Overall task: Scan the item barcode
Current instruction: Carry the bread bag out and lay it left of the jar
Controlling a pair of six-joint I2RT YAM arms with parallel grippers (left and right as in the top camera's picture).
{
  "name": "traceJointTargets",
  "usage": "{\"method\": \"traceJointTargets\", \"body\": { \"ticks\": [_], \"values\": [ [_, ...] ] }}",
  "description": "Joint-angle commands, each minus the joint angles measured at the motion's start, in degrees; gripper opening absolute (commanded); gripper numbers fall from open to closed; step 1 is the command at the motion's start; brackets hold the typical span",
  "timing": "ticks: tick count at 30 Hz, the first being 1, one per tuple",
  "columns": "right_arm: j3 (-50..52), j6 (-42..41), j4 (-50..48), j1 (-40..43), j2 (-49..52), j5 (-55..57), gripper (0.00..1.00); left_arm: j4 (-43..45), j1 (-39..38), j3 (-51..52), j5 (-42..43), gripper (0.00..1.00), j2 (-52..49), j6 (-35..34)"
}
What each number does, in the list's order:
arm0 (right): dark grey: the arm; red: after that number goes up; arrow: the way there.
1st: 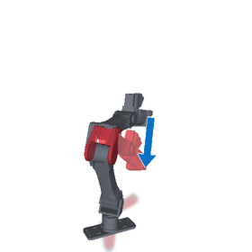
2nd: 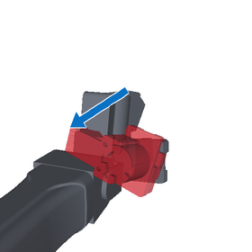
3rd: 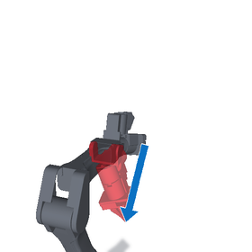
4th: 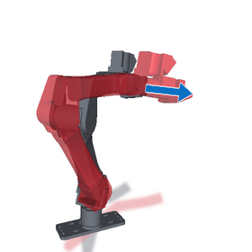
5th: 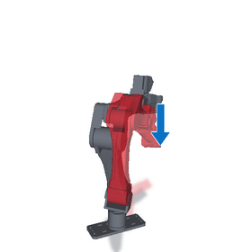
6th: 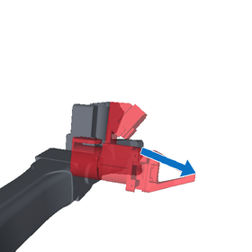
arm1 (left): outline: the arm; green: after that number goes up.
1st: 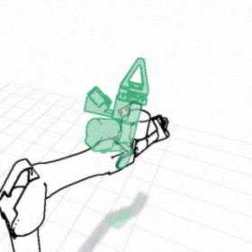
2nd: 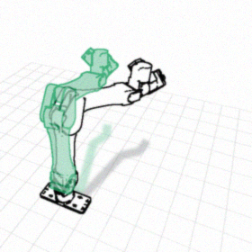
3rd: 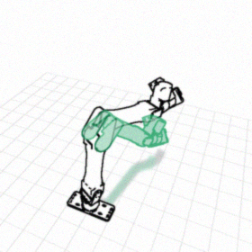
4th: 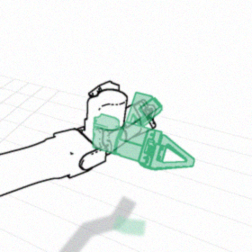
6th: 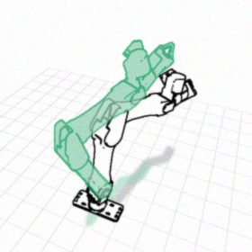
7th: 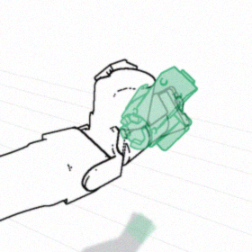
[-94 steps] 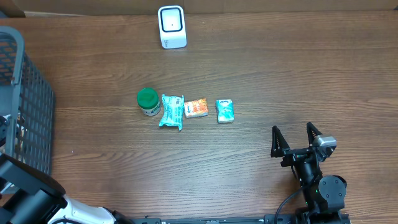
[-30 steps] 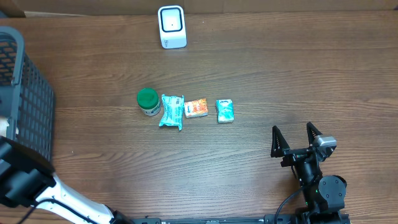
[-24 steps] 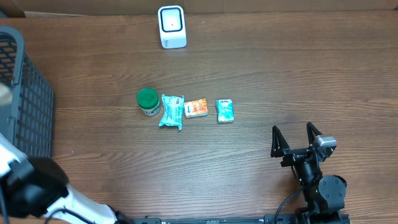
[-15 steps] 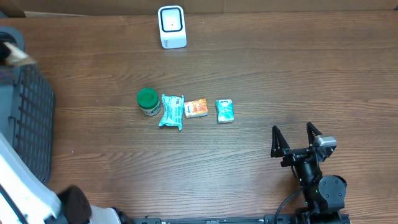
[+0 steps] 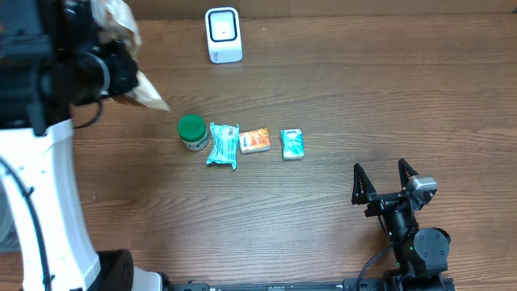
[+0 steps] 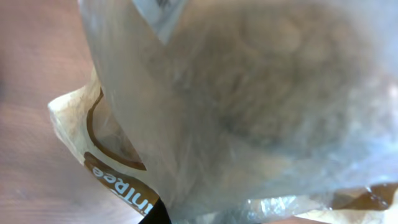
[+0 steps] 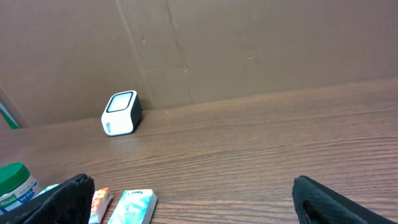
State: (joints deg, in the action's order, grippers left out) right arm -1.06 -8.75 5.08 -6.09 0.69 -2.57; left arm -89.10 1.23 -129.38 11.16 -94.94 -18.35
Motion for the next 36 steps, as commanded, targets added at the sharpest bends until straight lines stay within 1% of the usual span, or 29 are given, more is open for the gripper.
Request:
{"method": "traceJointTargets", "body": {
  "ticks": [1, 8, 11, 14, 16, 20, 22, 24, 26, 33, 36],
  "values": [
    [0.6, 0.2, -0.4, -0.3, -0.5, 0.4, 1.00, -0.7, -4.4, 3.2, 0.3, 0.04, -3.2, -12.1],
    [0.6, 0.2, -0.4, -0.3, -0.5, 0.4, 1.00, 6.1, -16.4, 9.4, -0.3, 0.04, -9.5, -16.6],
    [0.6, 0.2, -0.4, -0.3, -0.5, 0.4, 1.00, 6.3, -19.9, 9.4, -4.2, 0.04, -12.5, -19.7],
    [0.6, 0.2, -0.4, -0.3, -0.5, 0.4, 1.00, 3.7, -21.0, 9.4, -9.9, 0.05, -13.8, -23.4],
    [0.6, 0.2, -0.4, -0.3, -0.5, 0.4, 1.00, 1.6, -20.4, 9.4, -13.8, 0.04, -13.7, -24.5],
    [0.6, 0.2, -0.4, -0.3, -0.5, 0.4, 1.00, -3.2, -16.3, 9.3, -19.5, 0.04, -13.4, -21.2],
    [0.6, 0.2, -0.4, -0.3, -0.5, 0.4, 1.00, -6.0, -13.9, 9.5, -23.1, 0.04, -13.5, -20.8],
    [0.6, 0.2, -0.4, -0.3, -0.5, 0.4, 1.00, -7.1, -11.2, 10.8, -24.8, 0.04, -13.5, -19.5],
    [0.6, 0.2, -0.4, -0.3, -0.5, 0.4, 1.00, -4.6, -7.9, 16.0, -24.9, 0.04, -13.5, -16.0],
    [0.6, 0.2, -0.4, -0.3, -0.5, 0.4, 1.00, 5.7, -5.3, 32.0, -24.9, 0.04, -13.5, -15.6],
    [0.6, 0.2, -0.4, -0.3, -0.5, 0.4, 1.00, 10.0, -4.9, 36.9, -24.9, 0.04, -13.5, -15.3]
  ]
}}
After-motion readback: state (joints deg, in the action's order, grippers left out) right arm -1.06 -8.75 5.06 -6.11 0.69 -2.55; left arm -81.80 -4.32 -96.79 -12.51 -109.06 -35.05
